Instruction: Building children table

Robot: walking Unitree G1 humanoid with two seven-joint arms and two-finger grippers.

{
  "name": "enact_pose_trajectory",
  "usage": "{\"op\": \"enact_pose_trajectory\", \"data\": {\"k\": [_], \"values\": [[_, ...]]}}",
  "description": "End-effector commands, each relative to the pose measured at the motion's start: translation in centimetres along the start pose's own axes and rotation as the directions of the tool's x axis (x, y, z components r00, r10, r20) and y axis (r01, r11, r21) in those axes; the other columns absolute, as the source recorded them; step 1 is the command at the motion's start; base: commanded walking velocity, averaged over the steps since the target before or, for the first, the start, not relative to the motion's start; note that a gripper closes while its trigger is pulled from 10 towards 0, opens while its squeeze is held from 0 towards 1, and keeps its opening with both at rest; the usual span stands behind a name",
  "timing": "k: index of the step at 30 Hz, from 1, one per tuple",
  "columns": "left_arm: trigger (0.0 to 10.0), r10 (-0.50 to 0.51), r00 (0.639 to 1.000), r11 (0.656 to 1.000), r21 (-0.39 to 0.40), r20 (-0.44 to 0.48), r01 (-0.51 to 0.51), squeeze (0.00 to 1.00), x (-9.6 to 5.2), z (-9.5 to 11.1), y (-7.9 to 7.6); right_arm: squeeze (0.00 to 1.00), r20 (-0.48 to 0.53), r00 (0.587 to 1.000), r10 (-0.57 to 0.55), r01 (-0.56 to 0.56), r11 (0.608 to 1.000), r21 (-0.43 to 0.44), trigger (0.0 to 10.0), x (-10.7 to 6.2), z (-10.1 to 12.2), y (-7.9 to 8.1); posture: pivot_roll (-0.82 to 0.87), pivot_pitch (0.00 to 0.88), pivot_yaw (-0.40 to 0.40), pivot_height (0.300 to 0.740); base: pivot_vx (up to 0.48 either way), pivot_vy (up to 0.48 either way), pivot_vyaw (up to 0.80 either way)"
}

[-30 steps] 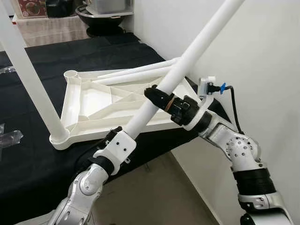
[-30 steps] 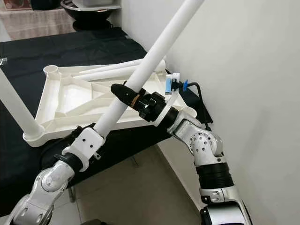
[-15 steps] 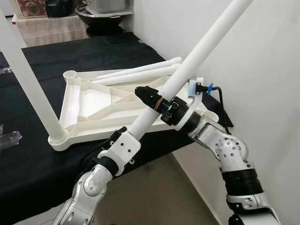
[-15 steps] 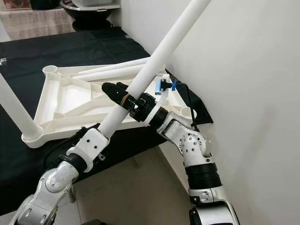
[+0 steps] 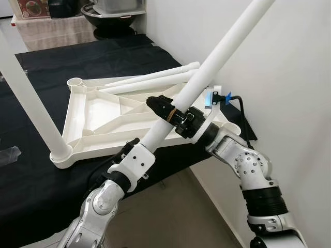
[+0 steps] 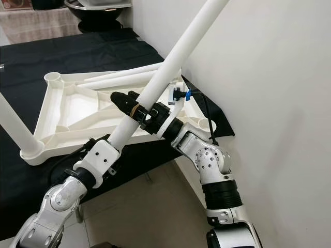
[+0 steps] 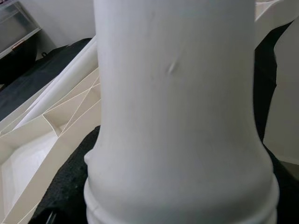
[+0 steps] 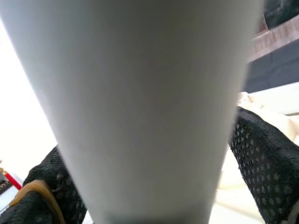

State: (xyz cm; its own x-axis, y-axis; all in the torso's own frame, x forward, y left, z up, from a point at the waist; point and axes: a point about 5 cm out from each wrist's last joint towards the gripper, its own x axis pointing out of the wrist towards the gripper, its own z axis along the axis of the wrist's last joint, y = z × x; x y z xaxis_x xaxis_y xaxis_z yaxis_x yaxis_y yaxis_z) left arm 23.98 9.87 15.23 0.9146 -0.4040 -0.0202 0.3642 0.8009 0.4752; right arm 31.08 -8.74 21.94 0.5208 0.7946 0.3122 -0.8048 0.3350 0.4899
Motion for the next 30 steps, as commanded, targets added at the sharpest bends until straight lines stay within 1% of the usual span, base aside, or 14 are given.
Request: {"op": "enact_pose_trajectory", "data": {"k": [1, 14, 20, 21, 22, 30], "values": [[10.0, -0.021, 1.0, 1.0, 0.006, 0.02, 0.021, 0.0, 0.1, 0.3, -0.5, 0.0, -0.003, 1.0, 0.006, -0.006, 1.0, -0.027, 10.0, 0.2, -0.3, 0.3, -0.01, 0.011, -0.047, 0.74, 0.0, 0.0, 0.0], [10.0, -0.038, 0.999, 0.999, 0.013, 0.023, 0.038, 0.0, 0.1, 0.3, -0.7, 0.0, 0.022, 1.0, 0.002, -0.001, 0.999, -0.045, 10.0, 1.0, -0.3, 0.9, -0.02, 0.018, -0.044, 0.74, 0.0, 0.0, 0.0], [10.0, -0.034, 0.999, 0.999, 0.011, 0.026, 0.034, 0.0, 0.3, 0.3, -0.7, 0.0, 0.044, 0.999, -0.014, 0.016, 0.999, -0.044, 10.0, 1.4, -0.2, 0.9, -0.02, 0.017, -0.051, 0.74, 0.0, 0.0, 0.0], [10.0, -0.032, 0.999, 0.999, 0.01, 0.027, 0.032, 0.0, 0.3, 0.4, -0.7, 0.0, 0.05, 0.999, -0.017, 0.019, 0.999, -0.043, 7.3, 1.4, -0.1, 0.9, -0.02, 0.021, -0.047, 0.74, 0.0, 0.0, 0.0], [10.0, -0.031, 0.999, 0.999, 0.011, 0.027, 0.031, 0.0, 0.3, 0.4, -0.7, 0.0, 0.055, 0.998, -0.022, 0.024, 0.999, -0.042, 0.0, 1.5, -0.1, 0.9, -0.02, 0.026, -0.049, 0.74, 0.0, 0.0, 0.0], [10.0, -0.034, 0.999, 0.999, 0.011, 0.024, 0.033, 0.0, 0.3, 0.3, -0.7, 0.0, 0.071, 0.997, -0.037, 0.04, 0.998, -0.043, 0.0, 1.8, 0.0, 0.8, -0.02, 0.024, -0.047, 0.74, 0.0, 0.0, 0.0]]}}
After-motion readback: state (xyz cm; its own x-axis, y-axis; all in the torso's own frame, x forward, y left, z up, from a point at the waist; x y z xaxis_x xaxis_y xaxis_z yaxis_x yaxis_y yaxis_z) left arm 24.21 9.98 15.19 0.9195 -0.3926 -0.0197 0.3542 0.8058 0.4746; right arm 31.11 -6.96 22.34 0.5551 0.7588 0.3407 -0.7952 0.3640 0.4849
